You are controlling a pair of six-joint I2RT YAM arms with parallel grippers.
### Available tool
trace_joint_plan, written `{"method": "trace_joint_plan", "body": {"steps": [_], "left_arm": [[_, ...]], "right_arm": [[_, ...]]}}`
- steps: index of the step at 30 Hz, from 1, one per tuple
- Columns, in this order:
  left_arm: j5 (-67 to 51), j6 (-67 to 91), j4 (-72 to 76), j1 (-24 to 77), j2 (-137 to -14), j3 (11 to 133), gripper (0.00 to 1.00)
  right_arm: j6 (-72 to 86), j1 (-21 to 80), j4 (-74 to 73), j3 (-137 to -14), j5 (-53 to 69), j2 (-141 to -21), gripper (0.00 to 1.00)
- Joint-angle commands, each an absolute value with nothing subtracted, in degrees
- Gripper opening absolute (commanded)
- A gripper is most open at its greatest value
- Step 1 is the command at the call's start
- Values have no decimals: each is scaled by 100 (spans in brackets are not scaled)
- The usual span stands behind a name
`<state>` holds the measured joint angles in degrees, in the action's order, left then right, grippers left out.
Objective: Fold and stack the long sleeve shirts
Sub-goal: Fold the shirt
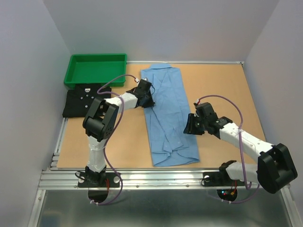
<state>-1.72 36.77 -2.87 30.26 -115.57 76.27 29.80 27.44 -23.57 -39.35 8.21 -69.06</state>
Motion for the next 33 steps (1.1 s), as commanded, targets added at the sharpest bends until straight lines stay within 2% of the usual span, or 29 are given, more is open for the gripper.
{"method": "trace_joint_plan", "body": {"steps": [1,2,7,13,15,16,17,20,21,22,24,26,29,33], "left_arm": [[-44,3507,-421,3024,-11558,7629,22],[165,3498,-465,2997,-11575,7594,17],[694,3209,-834,2979,-11663,7821,17],[958,2988,-1098,2988,-11620,8262,25],[949,3023,-1125,2988,-11209,8183,33],[941,3032,-1142,2997,-11032,8061,41],[940,3050,-1169,2997,-10856,7990,45],[1011,3208,-1388,3023,-10074,7595,66],[1028,3295,-1458,3076,-9672,7315,73],[1011,3357,-1529,3094,-9485,7156,78],[836,3558,-1705,3208,-8940,6578,87],[556,3691,-1766,3409,-8450,6128,91],[187,4112,-1758,3769,-7948,5258,92],[-263,4710,-1661,4525,-7691,4457,92]], "right_arm": [[2927,2716,-2215,-3850,817,-6873,41],[2909,2716,-2215,-3850,800,-6873,41],[2848,2716,-2215,-3902,660,-6934,41],[2839,2707,-2250,-4043,62,-6935,51],[2874,2698,-2294,-4087,18,-6917,56],[2935,2690,-2320,-4096,18,-6900,58],[2962,2689,-2346,-4096,18,-6891,65],[3067,2672,-2478,-4078,18,-6873,79],[3137,2663,-2557,-4061,18,-6864,93],[3181,2654,-2601,-4052,26,-6856,100],[3243,2637,-2733,-4017,140,-6855,100],[3252,2637,-2829,-3982,263,-6856,100],[3287,2637,-2891,-3832,334,-6794,100],[3410,2637,-2988,-3621,527,-6715,91]]}}
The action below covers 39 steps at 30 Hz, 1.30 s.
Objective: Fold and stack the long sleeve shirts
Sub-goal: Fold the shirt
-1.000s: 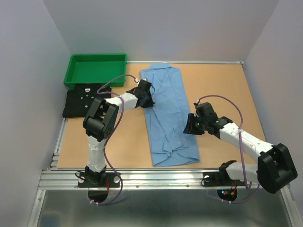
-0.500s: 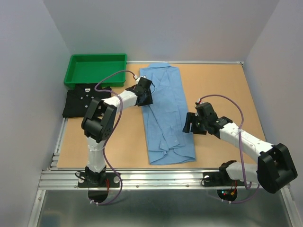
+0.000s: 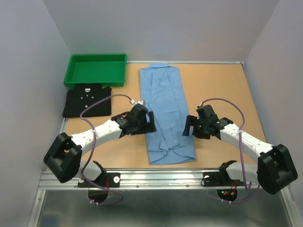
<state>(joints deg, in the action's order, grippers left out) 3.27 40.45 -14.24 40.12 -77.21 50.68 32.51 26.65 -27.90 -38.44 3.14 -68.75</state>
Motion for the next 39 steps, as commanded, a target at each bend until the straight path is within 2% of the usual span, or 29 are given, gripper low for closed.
{"method": "trace_joint_plan", "body": {"steps": [1,13,19,24,30,33,34,35,38,39], "left_arm": [[-264,4833,-1670,4796,-7647,4265,91],[-422,5923,-1371,5923,-7681,3647,79],[-545,6196,-1371,6284,-7840,3621,72],[-642,6346,-1371,6311,-7796,3375,62],[-677,6425,-1292,6311,-7813,3138,58],[-773,6434,-1169,6311,-7918,3050,49],[-782,6425,-1152,6311,-7945,3024,42],[-782,6425,-1151,6311,-7945,3015,39],[-756,6425,-1204,6311,-7919,3006,22],[-721,6416,-1239,6311,-7867,3023,17]], "right_arm": [[3428,2637,-3023,-3578,562,-6706,89],[3814,2637,-3322,-3050,949,-6407,73],[3955,2645,-3533,-3032,1151,-6407,69],[3955,2654,-3604,-3006,1415,-6583,66],[4043,2707,-3595,-2787,1485,-6653,64],[4052,2707,-3586,-2769,1503,-6671,59],[4043,2707,-3577,-2760,1503,-6653,55],[4043,2707,-3577,-2751,1503,-6619,47],[4069,2707,-3577,-2716,1521,-6566,37],[4069,2707,-3577,-2725,1521,-6513,28]]}}
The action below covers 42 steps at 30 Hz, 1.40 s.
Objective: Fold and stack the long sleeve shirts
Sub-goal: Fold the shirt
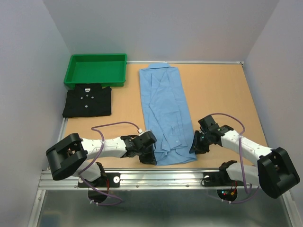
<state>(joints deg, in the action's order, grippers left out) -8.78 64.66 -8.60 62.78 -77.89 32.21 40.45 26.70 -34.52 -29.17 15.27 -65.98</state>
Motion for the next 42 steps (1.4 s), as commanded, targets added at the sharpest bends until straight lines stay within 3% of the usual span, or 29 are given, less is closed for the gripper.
{"method": "trace_joint_plan", "body": {"steps": [1,2,3,5,14,20,33,42], "left_arm": [[-686,6407,-1361,6311,-7849,3076,7],[-651,6399,-1449,6311,-7814,3128,1],[-555,6372,-1528,6311,-7726,3181,0],[-379,6363,-1844,6311,-7612,3348,0],[263,5812,-2891,5600,-6759,4050,0],[518,4870,-2927,4352,-6758,4814,0],[721,3007,-2259,2507,-9094,7188,0],[888,2199,-2031,2189,-10597,9192,0]], "right_arm": [[4069,2707,-3586,-2733,1521,-6478,23],[4078,2707,-3586,-2733,1521,-6451,17],[4078,2707,-3603,-2777,1529,-6382,8],[4069,2707,-3630,-2830,1538,-6285,1],[4025,2707,-3894,-3944,1090,-6327,1],[3824,2698,-3876,-5200,827,-7013,1],[3199,2303,-3674,-7707,255,-9262,1],[3146,1837,-3551,-8893,343,-10431,1]]}}
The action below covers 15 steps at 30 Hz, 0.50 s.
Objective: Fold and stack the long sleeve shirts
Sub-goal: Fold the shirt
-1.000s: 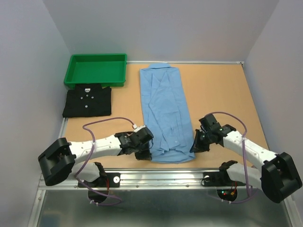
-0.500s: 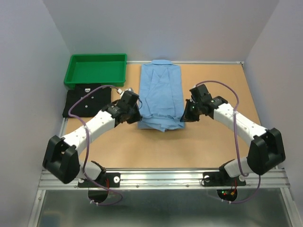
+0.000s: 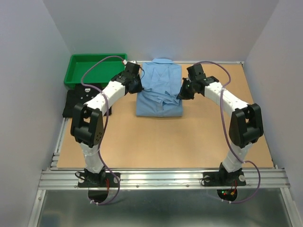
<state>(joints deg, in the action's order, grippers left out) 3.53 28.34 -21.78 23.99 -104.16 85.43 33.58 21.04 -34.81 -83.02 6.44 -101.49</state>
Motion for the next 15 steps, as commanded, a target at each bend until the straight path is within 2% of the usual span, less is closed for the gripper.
{"method": "trace_joint_plan", "body": {"steps": [1,5,15], "left_arm": [[879,2154,-1995,2180,-10713,9324,0],[923,1960,-1907,2145,-11231,9940,0],[1046,2039,-1609,2083,-12163,10239,2]], "right_arm": [[3146,1828,-3542,-8973,334,-10511,1],[3155,1749,-3481,-9333,343,-10977,1],[3111,1591,-3261,-10080,185,-11882,5]]}}
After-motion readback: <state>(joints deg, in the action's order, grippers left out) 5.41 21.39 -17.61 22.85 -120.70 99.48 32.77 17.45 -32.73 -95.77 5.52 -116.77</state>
